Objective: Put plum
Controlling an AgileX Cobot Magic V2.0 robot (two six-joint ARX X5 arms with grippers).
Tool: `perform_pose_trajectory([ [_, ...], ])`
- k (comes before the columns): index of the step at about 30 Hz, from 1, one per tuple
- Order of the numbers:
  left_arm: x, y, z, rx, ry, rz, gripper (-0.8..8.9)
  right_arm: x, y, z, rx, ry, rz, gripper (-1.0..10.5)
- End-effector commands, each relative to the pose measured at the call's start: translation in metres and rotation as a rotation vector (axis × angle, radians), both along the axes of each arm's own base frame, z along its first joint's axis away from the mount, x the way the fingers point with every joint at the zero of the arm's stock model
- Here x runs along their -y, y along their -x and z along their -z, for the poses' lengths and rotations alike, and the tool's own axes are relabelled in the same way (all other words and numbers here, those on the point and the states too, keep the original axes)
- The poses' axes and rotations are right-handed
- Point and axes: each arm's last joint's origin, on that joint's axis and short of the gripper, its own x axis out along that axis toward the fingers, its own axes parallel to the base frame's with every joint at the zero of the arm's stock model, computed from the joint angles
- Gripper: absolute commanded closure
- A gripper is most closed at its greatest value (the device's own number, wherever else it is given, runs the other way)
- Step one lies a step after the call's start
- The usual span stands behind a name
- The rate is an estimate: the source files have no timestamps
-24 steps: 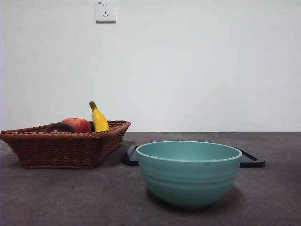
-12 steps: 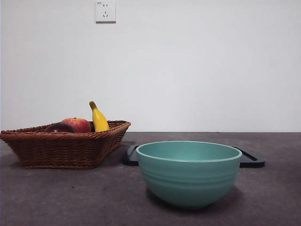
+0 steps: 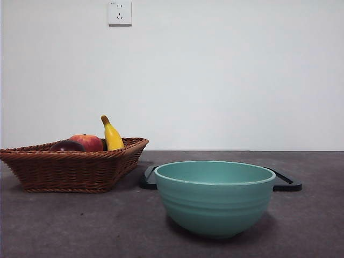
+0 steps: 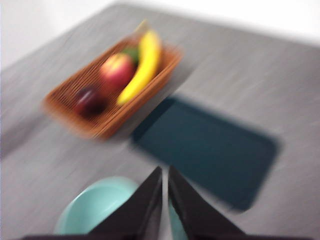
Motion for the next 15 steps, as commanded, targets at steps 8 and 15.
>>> perform_pose_trajectory([
  [8,0.000,-0.001,0.008,-0.029,0.011,-0.007,8.03,0.042,0.013,0.077,0.266,0.013,0.384,9.4],
  [15,0.000,-0.001,0.008,-0.029,0.011,-0.007,8.03,0.049,0.016,0.123,0.367,0.018,0.519,9.4],
])
